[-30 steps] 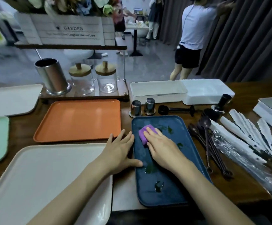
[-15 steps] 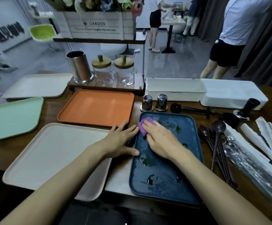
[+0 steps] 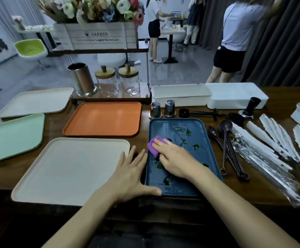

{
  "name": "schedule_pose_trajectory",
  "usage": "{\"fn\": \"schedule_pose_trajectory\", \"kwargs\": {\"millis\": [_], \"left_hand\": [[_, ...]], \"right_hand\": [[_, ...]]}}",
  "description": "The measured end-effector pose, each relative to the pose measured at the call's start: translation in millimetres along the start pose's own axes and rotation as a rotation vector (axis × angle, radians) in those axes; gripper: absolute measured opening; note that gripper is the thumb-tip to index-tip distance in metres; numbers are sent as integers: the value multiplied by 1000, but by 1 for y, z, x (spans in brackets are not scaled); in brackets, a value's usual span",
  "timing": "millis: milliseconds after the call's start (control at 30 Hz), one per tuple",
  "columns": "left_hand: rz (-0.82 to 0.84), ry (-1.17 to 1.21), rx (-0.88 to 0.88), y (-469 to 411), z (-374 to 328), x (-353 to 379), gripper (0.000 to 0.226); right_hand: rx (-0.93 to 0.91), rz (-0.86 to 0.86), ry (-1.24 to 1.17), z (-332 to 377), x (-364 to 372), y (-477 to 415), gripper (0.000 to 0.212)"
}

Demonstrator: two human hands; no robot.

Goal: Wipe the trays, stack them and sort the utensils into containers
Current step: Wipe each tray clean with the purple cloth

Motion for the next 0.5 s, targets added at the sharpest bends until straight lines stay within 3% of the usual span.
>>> {"fn": "schedule_pose_trajectory", "kwargs": {"millis": [300, 500], "left_hand": [[-170, -123, 62, 14, -13, -9, 133], [-122, -119, 108, 16, -8, -10, 134]], "right_hand": [[148, -27, -29, 28, 8, 43, 57], [209, -33, -44, 41, 13, 67, 59]]}}
Point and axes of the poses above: each hand's wrist, its own y-axis away from the middle knuckle, its own x-axis out of the palm, z = x × y, the point moved 6 cm from there along -y, towards the middle knuckle, and after that the axes turned 9 degrees about -z, right-handed, at the moved point
